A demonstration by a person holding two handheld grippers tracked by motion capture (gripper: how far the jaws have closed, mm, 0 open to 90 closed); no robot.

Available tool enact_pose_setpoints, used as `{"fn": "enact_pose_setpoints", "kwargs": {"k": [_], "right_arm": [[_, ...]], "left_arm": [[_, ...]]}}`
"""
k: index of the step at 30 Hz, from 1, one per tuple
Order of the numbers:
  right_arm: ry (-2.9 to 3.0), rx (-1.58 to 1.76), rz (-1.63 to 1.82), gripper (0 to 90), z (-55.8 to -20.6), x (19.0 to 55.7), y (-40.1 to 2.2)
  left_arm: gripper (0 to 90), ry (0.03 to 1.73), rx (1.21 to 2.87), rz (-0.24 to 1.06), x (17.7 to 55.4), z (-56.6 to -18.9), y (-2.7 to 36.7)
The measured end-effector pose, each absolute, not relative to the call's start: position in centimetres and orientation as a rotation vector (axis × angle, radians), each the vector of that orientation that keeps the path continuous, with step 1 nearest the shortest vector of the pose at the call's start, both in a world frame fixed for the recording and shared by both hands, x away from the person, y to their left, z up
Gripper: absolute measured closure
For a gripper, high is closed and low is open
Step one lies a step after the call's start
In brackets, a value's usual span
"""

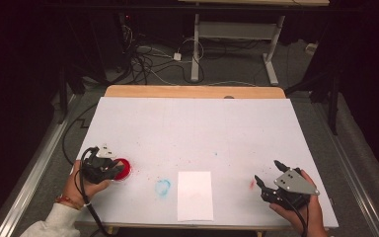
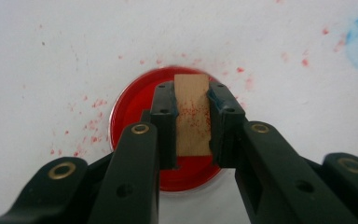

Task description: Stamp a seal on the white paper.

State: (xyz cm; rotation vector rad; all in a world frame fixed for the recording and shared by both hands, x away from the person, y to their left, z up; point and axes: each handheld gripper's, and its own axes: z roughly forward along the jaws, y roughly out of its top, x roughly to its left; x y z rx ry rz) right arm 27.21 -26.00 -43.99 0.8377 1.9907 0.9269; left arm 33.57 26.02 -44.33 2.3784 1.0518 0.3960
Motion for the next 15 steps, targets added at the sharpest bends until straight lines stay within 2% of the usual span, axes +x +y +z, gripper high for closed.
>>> {"fn": "enact_pose_setpoints", "kwargs": {"k": [9, 15], "right_arm": [[1.977, 0.837, 0.924, 26.2, -43.9, 26.5, -26.3], [1.978, 0.836, 0.923, 26.2, -43.9, 26.6, -26.2]], "left_arm": [[73.5, 0.966, 2.285, 0.43, 32.5, -40.5, 25.4], [73.5, 0.9, 2.279, 0.436, 32.0, -40.0, 24.2]]}}
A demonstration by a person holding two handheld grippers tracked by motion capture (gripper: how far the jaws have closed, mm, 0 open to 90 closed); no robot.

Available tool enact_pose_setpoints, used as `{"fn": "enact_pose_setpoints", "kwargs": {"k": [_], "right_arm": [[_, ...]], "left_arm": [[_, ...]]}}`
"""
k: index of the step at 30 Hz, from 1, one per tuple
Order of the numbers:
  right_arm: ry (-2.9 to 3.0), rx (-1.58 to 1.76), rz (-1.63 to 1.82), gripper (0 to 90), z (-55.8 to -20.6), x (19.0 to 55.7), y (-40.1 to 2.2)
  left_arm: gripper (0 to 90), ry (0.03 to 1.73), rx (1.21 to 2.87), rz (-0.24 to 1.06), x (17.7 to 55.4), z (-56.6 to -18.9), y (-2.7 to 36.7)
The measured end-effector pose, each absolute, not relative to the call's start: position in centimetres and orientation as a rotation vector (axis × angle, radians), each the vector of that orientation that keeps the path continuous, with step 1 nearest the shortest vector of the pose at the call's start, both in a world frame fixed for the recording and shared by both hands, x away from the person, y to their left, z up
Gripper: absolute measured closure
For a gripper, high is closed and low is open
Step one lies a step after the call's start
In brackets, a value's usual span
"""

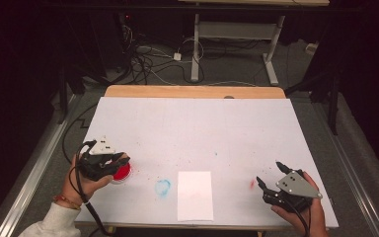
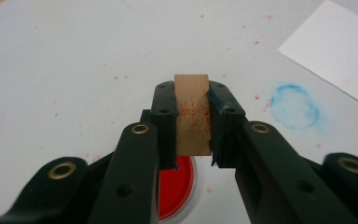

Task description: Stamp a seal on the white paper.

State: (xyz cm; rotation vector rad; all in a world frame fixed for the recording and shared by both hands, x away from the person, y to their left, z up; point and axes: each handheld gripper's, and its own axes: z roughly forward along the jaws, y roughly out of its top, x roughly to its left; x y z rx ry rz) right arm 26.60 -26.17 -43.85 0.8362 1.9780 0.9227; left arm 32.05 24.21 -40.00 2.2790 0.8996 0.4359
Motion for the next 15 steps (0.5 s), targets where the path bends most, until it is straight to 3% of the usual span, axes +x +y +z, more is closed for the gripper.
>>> {"fn": "enact_pose_setpoints", "kwargs": {"k": [15], "right_arm": [[1.989, 0.828, 0.926, 26.2, -43.9, 26.6, -26.1]], "left_arm": [[73.5, 0.681, 2.353, 0.341, 31.7, -39.8, 17.6]]}}
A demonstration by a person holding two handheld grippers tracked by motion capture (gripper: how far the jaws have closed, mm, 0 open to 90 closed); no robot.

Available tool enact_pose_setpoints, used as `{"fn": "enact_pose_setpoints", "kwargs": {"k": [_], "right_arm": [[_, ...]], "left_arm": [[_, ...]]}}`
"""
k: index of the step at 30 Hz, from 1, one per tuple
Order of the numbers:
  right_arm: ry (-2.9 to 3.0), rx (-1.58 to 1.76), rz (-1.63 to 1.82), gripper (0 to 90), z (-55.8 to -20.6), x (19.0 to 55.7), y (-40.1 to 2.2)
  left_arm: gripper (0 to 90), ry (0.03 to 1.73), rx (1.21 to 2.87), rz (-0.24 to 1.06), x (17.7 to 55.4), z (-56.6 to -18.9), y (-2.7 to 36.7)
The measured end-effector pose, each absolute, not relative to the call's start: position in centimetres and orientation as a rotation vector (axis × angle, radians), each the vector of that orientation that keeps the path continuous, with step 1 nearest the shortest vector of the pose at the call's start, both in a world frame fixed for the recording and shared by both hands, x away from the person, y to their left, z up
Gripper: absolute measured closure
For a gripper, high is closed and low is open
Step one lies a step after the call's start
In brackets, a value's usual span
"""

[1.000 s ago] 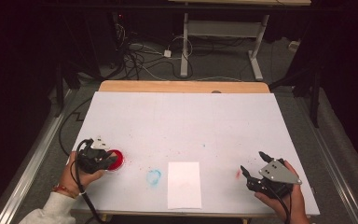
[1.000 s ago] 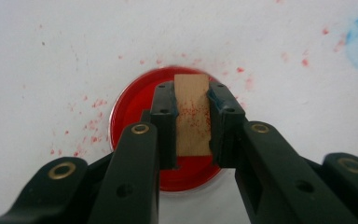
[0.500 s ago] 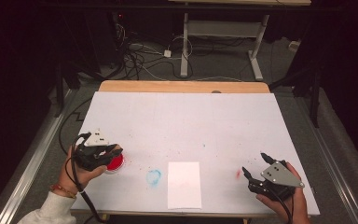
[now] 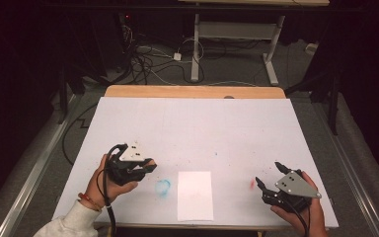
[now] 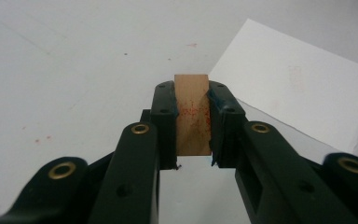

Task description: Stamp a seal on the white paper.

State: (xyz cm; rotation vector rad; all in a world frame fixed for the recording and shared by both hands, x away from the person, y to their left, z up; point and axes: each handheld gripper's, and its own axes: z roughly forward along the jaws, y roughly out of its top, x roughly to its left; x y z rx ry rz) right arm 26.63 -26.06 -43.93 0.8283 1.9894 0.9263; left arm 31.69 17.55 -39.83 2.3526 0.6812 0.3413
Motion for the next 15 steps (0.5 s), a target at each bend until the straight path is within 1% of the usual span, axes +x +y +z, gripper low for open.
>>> {"fn": "enact_pose_setpoints", "kwargs": {"k": [15], "right_arm": [[2.002, 0.816, 0.92, 26.2, -44.0, 26.6, -25.9]], "left_arm": [[73.5, 0.552, 2.407, 0.288, 31.5, -40.4, 13.2]]}}
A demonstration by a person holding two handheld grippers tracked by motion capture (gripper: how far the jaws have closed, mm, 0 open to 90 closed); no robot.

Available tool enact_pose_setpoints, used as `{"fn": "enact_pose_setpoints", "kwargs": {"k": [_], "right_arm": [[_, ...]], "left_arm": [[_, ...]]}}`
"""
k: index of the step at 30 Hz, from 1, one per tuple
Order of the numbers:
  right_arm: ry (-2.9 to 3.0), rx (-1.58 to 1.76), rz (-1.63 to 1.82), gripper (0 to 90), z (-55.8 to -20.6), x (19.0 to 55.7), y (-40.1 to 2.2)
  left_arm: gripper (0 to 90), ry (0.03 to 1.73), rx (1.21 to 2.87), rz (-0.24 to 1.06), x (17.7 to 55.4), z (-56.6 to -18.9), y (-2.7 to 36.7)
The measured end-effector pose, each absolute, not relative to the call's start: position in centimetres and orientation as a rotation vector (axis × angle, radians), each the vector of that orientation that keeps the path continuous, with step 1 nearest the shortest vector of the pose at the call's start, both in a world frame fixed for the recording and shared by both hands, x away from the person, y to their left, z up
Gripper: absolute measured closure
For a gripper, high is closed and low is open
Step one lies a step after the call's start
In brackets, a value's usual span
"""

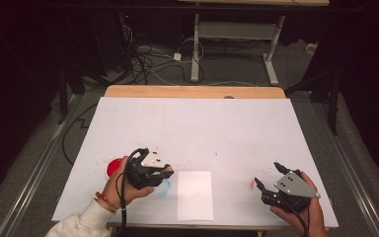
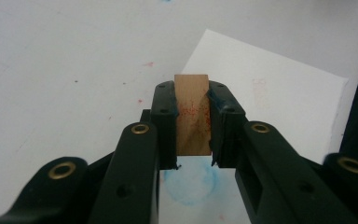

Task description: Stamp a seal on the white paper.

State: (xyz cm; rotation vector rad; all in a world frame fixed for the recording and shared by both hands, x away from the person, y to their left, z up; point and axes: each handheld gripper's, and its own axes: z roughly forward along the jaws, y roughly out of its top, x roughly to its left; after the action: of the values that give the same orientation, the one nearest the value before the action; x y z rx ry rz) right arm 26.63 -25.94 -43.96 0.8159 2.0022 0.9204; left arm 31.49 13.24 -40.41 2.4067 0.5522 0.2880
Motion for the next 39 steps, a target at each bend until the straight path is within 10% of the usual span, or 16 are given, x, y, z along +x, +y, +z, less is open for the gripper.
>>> {"fn": "enact_pose_setpoints", "kwargs": {"k": [39], "right_arm": [[2.026, 0.807, 0.907, 26.2, -44.2, 26.7, -25.8]], "left_arm": [[73.6, 0.401, 2.591, 0.097, 32.8, -46.7, 6.2]]}}
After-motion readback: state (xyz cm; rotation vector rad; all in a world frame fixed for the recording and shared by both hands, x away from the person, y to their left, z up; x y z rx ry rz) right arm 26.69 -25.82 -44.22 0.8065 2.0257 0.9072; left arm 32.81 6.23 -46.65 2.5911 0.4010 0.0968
